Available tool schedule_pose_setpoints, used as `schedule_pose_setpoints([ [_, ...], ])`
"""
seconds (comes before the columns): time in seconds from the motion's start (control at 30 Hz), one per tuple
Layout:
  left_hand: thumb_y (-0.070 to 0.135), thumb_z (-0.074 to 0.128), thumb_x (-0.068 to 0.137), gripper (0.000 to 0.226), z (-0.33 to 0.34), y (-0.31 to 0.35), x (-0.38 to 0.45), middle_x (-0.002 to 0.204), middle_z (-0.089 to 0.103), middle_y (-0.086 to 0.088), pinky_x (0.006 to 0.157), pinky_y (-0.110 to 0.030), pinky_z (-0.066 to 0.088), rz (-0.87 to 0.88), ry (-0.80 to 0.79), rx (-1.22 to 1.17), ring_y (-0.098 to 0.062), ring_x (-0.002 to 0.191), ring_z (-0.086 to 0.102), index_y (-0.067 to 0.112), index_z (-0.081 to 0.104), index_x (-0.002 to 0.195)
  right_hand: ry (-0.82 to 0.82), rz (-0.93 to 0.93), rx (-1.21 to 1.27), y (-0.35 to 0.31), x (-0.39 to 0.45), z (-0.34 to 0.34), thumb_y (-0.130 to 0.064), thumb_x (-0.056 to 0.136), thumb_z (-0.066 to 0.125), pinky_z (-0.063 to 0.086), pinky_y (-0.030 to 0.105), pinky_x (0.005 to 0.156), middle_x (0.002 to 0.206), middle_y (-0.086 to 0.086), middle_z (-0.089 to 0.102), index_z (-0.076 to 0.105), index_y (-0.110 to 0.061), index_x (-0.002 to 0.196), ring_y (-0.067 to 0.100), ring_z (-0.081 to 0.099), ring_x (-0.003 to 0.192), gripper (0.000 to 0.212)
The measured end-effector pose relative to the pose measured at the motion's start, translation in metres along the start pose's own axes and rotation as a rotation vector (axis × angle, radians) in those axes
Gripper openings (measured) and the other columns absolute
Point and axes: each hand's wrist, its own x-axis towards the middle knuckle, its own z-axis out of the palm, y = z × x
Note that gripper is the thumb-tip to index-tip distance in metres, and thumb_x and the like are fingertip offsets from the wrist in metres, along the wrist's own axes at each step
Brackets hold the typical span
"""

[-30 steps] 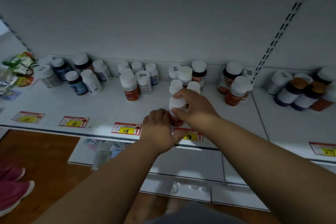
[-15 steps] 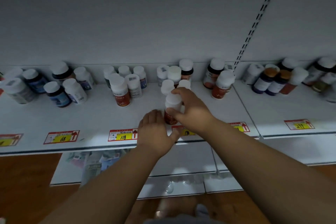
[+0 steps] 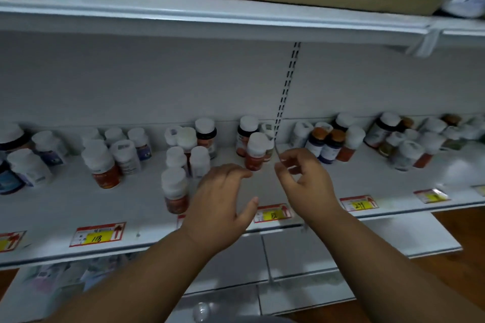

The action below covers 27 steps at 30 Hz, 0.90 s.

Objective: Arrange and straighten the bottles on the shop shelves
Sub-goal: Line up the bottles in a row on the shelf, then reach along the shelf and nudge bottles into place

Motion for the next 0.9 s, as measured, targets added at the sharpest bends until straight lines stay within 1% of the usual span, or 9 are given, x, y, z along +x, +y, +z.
schedule_pose_setpoints([
  [0.1, 0.04, 0.061, 0.084, 0.039, 0.042, 0.037, 0.03, 0.114, 0.06, -0.002, 0.087, -0.032, 0.043, 0.026, -0.05, -0.003, -0.021, 0.105, 0.053, 0.018, 0.059, 0.116, 0.024, 0.014, -0.012, 0.038, 0.014, -0.049, -0.032, 0.086, 0.065, 0.036, 0.004, 0.065, 0.098, -0.008, 0.06, 0.056, -0.033, 0.098, -0.003, 0.055, 0.083, 0.015],
  [0.2, 0.044, 0.056, 0.087, 0.039, 0.091, 0.085, 0.065, 0.114, 0.06, -0.001, 0.088, -0.033, 0.044, 0.03, -0.113, -0.046, -0.021, 0.106, 0.054, 0.02, 0.06, 0.117, 0.062, -0.001, -0.078, 0.078, 0.027, -0.107, -0.026, 0.084, 0.068, 0.036, 0.01, 0.067, 0.097, -0.005, 0.058, 0.059, -0.021, 0.102, 0.0, 0.051, 0.081, 0.02],
  [0.27, 0.044, 0.055, 0.087, 0.039, 0.123, 0.117, 0.09, 0.113, 0.06, -0.003, 0.087, -0.033, 0.044, 0.049, -0.125, -0.067, -0.023, 0.104, 0.054, 0.019, 0.061, 0.117, 0.11, 0.006, -0.117, 0.107, 0.031, -0.147, -0.023, 0.084, 0.068, 0.038, 0.015, 0.068, 0.096, -0.003, 0.058, 0.06, -0.018, 0.102, 0.004, 0.05, 0.083, 0.02],
  [0.4, 0.043, 0.057, 0.087, 0.037, 0.177, 0.175, 0.13, 0.113, 0.06, -0.001, 0.085, -0.03, 0.043, 0.11, -0.178, -0.163, -0.02, 0.104, 0.053, 0.021, 0.06, 0.117, 0.189, 0.101, -0.178, 0.158, 0.024, -0.22, -0.028, 0.086, 0.066, 0.038, 0.009, 0.07, 0.099, -0.006, 0.057, 0.057, -0.025, 0.102, -0.001, 0.049, 0.086, 0.019],
  [0.47, 0.044, 0.053, 0.087, 0.036, 0.202, 0.2, 0.145, 0.111, 0.059, 0.001, 0.084, -0.028, 0.042, 0.145, -0.216, -0.23, -0.017, 0.102, 0.054, 0.021, 0.06, 0.115, 0.234, 0.14, -0.218, 0.178, 0.019, -0.251, -0.03, 0.086, 0.065, 0.041, 0.013, 0.074, 0.1, -0.01, 0.056, 0.056, -0.029, 0.102, -0.001, 0.05, 0.089, 0.018],
  [0.57, 0.042, 0.053, 0.088, 0.034, 0.241, 0.232, 0.163, 0.111, 0.06, 0.002, 0.086, -0.031, 0.045, 0.223, -0.282, -0.321, -0.017, 0.102, 0.055, 0.021, 0.06, 0.114, 0.292, 0.223, -0.27, 0.201, 0.008, -0.286, -0.036, 0.087, 0.063, 0.041, 0.01, 0.075, 0.104, -0.016, 0.052, 0.05, -0.039, 0.103, -0.002, 0.052, 0.094, 0.021],
  [0.7, 0.044, 0.052, 0.088, 0.032, 0.292, 0.293, 0.179, 0.108, 0.059, 0.005, 0.083, -0.028, 0.046, 0.237, -0.299, -0.467, -0.007, 0.096, 0.052, 0.025, 0.059, 0.113, 0.347, 0.331, -0.331, 0.234, -0.014, -0.339, -0.039, 0.086, 0.063, 0.043, 0.012, 0.073, 0.104, -0.016, 0.054, 0.054, -0.035, 0.107, -0.003, 0.054, 0.094, 0.023],
  [0.83, 0.048, 0.046, 0.087, 0.033, 0.335, 0.351, 0.185, 0.105, 0.056, 0.01, 0.082, -0.031, 0.046, 0.328, -0.346, -0.494, -0.009, 0.095, 0.051, 0.027, 0.058, 0.109, 0.438, 0.408, -0.359, 0.272, -0.028, -0.4, -0.034, 0.085, 0.067, 0.044, 0.013, 0.072, 0.1, -0.016, 0.055, 0.058, -0.031, 0.105, -0.007, 0.053, 0.091, 0.023],
  [0.9, 0.045, 0.05, 0.088, 0.029, 0.36, 0.375, 0.195, 0.104, 0.057, 0.008, 0.081, -0.032, 0.044, 0.343, -0.359, -0.463, -0.012, 0.094, 0.052, 0.026, 0.058, 0.108, 0.436, 0.429, -0.356, 0.298, -0.032, -0.426, -0.036, 0.085, 0.067, 0.043, 0.012, 0.071, 0.101, -0.017, 0.056, 0.059, -0.031, 0.107, -0.007, 0.053, 0.091, 0.024],
])
